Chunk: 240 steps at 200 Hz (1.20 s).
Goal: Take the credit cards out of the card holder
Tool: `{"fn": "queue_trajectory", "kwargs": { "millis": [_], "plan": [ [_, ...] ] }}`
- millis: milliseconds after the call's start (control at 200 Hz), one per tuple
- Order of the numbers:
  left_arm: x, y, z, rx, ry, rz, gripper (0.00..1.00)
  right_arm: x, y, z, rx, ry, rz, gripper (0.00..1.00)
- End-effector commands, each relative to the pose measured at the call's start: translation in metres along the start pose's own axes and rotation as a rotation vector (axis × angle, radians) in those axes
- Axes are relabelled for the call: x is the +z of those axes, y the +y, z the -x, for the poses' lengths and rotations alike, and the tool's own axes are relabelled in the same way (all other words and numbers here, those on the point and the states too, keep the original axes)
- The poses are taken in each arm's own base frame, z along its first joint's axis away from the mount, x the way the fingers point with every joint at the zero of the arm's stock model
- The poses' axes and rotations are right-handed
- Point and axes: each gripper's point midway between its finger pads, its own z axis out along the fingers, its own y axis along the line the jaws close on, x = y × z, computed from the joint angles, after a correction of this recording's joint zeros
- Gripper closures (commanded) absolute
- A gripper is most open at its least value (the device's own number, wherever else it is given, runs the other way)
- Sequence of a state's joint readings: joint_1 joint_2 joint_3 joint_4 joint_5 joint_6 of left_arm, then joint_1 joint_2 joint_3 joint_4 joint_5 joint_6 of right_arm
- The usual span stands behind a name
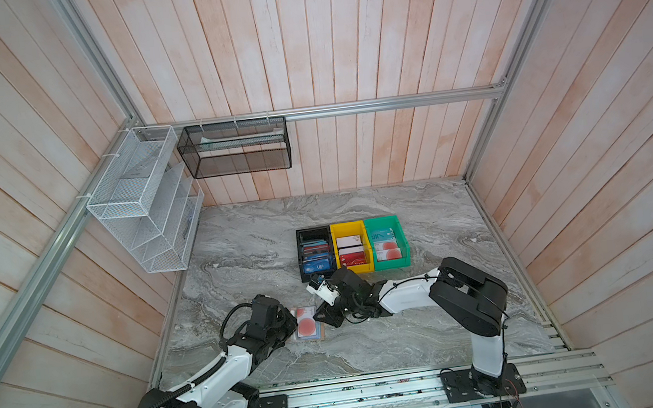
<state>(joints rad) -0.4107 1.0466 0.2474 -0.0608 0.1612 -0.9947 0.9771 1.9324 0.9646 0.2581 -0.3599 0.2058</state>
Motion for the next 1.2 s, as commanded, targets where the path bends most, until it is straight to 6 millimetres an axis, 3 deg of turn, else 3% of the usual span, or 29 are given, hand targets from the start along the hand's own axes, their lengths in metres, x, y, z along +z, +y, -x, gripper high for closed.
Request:
{"fn": "queue_trajectory", "kwargs": {
  "millis": [0, 170, 270, 665, 1195],
  "plan": [
    [-0.005, 0.016, -0.012, -0.005, 0.04, 0.048, 0.85, 0.001, -0.036, -0.09, 0.096, 0.28, -0.143, 0.71],
    [-0.011, 0.009, -0.01, -0.015, 0.043, -0.003, 0.72, 0.002, -0.038, -0.092, 0.096, 0.292, -0.155, 0.72],
    [-0.008, 0.006, -0.013, -0.019, 0.062, -0.045, 0.69, 0.002, -0.039, -0.093, 0.091, 0.301, -0.16, 0.72],
    [0.005, 0.005, -0.021, 0.017, 0.138, -0.045, 0.69, 0.003, -0.041, -0.1, 0.092, 0.322, -0.161, 0.72],
    [-0.011, 0.019, -0.018, 0.002, 0.075, -0.014, 0.69, 0.005, -0.042, -0.108, 0.107, 0.345, -0.159, 0.73]
  ]
}}
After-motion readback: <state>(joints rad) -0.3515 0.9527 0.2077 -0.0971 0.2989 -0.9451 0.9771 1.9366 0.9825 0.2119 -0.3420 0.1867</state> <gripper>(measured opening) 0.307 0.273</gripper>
